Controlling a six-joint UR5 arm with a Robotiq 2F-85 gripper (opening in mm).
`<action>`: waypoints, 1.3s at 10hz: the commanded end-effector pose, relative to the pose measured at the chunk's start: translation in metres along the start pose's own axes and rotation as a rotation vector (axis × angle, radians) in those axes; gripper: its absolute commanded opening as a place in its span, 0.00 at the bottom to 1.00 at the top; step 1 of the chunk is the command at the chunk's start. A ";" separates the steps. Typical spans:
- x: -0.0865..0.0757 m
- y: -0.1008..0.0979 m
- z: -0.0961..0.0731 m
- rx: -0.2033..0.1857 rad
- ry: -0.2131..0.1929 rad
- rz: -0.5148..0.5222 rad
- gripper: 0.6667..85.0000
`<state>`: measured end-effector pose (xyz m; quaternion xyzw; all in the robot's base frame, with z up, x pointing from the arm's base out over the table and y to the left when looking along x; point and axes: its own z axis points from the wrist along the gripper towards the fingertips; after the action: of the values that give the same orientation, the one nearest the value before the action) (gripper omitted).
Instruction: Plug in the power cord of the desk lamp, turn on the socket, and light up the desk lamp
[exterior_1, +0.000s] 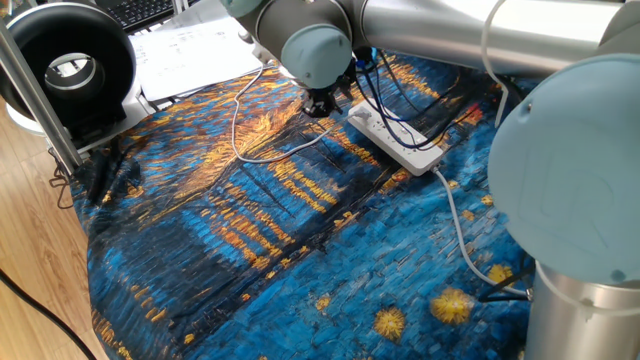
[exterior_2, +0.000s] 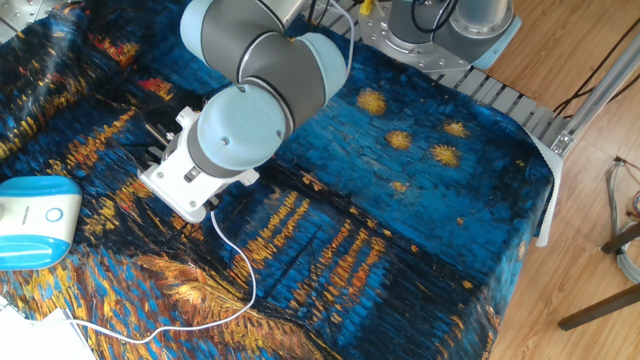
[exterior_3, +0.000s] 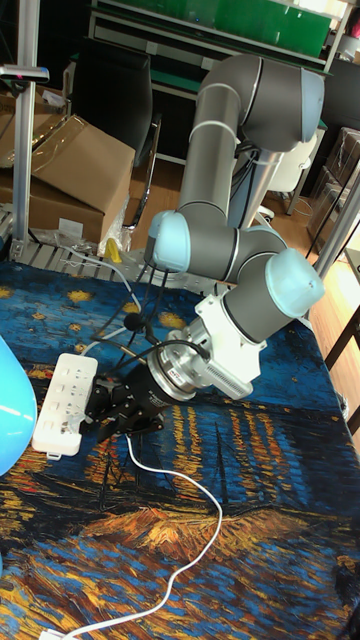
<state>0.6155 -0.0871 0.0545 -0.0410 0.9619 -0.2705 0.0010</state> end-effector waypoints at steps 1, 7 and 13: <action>0.010 0.007 -0.001 -0.032 0.038 -0.059 0.39; -0.016 0.000 0.014 0.029 0.001 -0.095 0.42; -0.011 0.009 0.018 0.005 0.033 -0.080 0.40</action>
<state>0.6315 -0.0865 0.0381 -0.0829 0.9566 -0.2787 -0.0161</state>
